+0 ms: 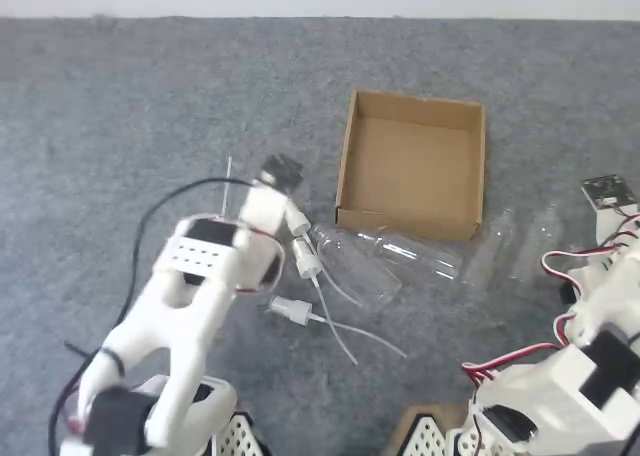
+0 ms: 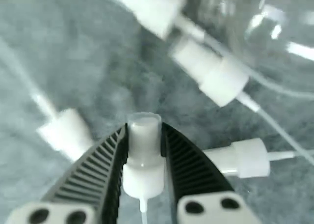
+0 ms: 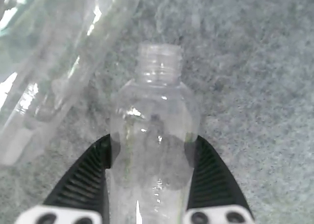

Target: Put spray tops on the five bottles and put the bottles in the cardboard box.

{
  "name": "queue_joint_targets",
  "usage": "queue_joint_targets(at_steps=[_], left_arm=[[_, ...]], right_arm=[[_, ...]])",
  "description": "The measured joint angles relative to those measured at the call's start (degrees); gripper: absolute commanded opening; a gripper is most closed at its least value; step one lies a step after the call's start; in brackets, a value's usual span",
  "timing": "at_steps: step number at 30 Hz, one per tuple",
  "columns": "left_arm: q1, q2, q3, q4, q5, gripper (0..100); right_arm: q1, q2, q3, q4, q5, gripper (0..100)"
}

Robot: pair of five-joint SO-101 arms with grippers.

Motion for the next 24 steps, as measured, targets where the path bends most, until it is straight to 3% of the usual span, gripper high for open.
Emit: queue_joint_targets(at_steps=[5,8,11,16,19,24], left_arm=[[-2.5,-11.2,-7.4,9.5,-0.2,1],[-4.0,-19.6,-7.8,11.2,1.3,1],[-4.1,-27.9,-6.6,11.2,3.5,1],[-4.7,-37.1,2.3,5.3,4.5,1],[-4.4,-39.7,8.6,0.8,4.4,1],[-4.5,-41.8,13.8,-2.6,4.5,1]], right_arm=[[0.0,0.0,-0.1,0.0,1.3,1.0],[0.0,0.0,-0.1,0.0,1.6,1.8],[0.0,0.1,-0.5,0.1,-0.3,10.2],[0.1,0.5,-1.7,0.4,-3.2,23.2],[0.2,2.4,-2.8,0.7,-3.6,24.0],[-1.8,2.8,-10.8,10.2,-5.3,24.1]])
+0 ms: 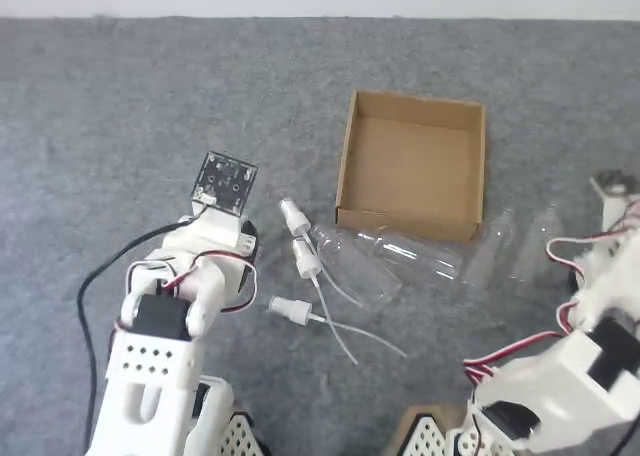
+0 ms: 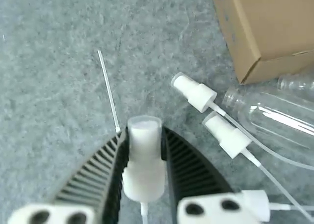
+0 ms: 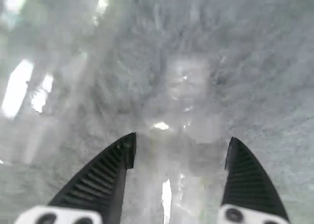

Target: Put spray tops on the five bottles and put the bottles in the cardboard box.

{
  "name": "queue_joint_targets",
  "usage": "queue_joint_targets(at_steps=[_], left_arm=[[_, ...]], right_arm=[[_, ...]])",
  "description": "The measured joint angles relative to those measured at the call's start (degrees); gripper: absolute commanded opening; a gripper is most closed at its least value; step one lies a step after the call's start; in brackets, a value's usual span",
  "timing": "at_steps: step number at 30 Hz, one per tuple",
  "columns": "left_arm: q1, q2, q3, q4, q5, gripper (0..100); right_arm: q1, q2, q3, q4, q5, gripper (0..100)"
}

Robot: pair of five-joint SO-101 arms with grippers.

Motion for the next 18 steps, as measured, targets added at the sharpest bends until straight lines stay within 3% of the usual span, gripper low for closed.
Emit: queue_joint_targets(at_steps=[9,18], left_arm=[[0.1,-0.4,1.2,-0.4,0.2,1],[0.1,-0.4,1.3,-0.4,0.2,1]], right_arm=[[-4.7,0.1,-12.7,9.5,-4.0,23.9],[-3.3,5.3,-11.3,8.1,0.8,23.8]])
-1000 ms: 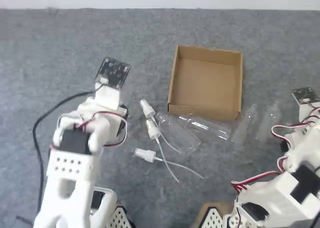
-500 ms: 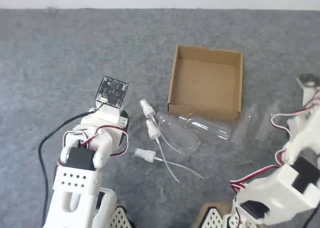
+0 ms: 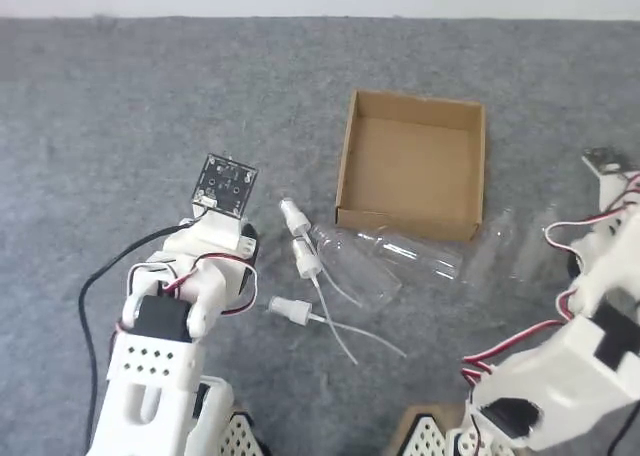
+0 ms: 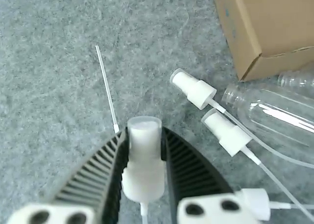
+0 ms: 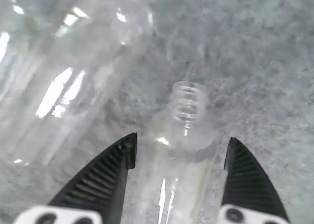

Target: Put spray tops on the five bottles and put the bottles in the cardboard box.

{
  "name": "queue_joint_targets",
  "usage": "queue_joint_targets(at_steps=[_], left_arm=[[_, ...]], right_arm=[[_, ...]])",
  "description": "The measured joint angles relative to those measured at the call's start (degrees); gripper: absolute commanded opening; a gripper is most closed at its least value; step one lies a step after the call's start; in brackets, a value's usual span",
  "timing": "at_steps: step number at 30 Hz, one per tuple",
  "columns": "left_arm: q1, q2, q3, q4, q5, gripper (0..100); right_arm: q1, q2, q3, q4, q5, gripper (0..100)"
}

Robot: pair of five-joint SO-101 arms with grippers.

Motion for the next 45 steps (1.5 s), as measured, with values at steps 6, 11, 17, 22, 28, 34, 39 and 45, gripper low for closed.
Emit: queue_joint_targets(at_steps=[6,11,17,22,28,34,39,45], left_arm=[[0.0,0.0,0.0,0.0,0.0,1],[0.0,0.0,0.0,0.0,0.0,1],[-0.1,0.0,0.0,0.0,0.0,1],[0.0,0.0,0.0,-2.3,0.0,1],[-2.8,0.0,-3.6,-2.9,0.0,1],[-7.5,0.0,-19.7,3.7,0.0,1],[-7.3,-0.1,-34.2,8.8,2.4,1],[-6.1,-0.2,-47.7,9.2,6.9,1]], right_arm=[[2.1,3.7,0.0,-1.0,0.4,9.7],[1.9,3.7,0.0,-1.5,0.5,0.7],[2.3,1.6,-3.8,2.2,0.5,0.6],[-0.4,-10.2,-9.1,11.8,-2.7,0.6],[-14.2,-29.8,-8.3,17.1,-13.7,0.6],[-35.3,-50.5,1.3,17.5,-24.9,0.6],[-56.1,-59.1,10.9,12.0,-33.7,0.6],[-75.0,-59.5,24.4,-5.2,-36.7,0.6]])
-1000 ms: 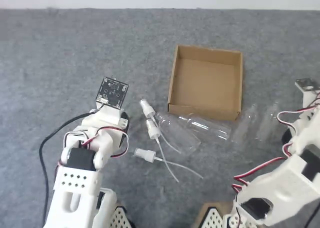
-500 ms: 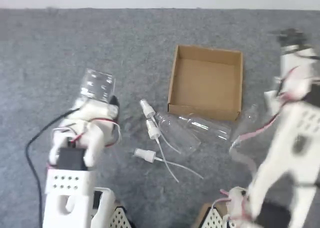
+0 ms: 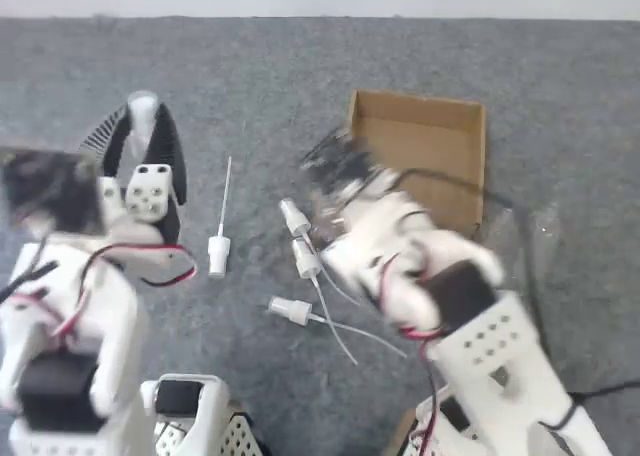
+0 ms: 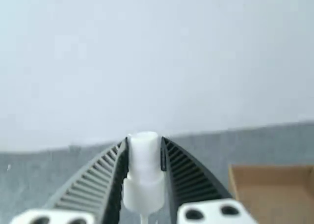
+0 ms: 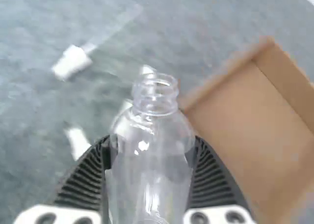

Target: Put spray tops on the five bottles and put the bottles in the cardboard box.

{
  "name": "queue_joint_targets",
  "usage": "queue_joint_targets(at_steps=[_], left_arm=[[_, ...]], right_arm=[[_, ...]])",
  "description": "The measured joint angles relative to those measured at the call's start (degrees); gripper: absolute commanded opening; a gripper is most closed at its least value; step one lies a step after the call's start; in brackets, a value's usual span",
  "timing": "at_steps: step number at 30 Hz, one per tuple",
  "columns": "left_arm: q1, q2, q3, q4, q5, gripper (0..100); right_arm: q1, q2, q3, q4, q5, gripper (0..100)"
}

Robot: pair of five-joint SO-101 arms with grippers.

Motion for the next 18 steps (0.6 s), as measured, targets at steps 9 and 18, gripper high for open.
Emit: queue_joint_targets(at_steps=[9,18], left_arm=[[8.5,-0.7,-6.8,-1.6,8.0,1],[9.0,-0.7,-0.6,-9.8,15.8,1]], right_arm=[[-10.1,0.0,19.3,-26.0,-0.3,0.6],[-12.2,0.0,25.0,-34.0,-0.4,0.6]])
